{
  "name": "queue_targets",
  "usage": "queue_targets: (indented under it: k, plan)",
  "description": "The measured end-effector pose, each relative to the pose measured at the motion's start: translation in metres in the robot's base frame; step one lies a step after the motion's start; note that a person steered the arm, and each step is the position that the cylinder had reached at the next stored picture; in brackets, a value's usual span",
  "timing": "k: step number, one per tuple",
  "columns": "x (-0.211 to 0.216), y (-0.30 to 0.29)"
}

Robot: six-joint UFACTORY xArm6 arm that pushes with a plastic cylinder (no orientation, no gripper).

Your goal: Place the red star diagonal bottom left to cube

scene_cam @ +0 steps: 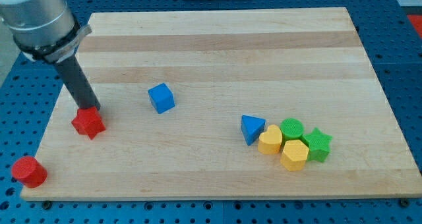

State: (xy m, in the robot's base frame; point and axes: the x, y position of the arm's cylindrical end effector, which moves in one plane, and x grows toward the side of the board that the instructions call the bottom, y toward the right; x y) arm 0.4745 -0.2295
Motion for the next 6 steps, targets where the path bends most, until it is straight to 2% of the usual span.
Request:
queue_targets:
  k: [1, 2, 3, 4, 5, 6]
  plan:
    - [-0.001, 0.000]
    - [0.022, 0.000]
    - [0.068, 0.000]
    - [0.075, 0.002]
    - [0.059, 0.040]
    - [0.065, 0.090]
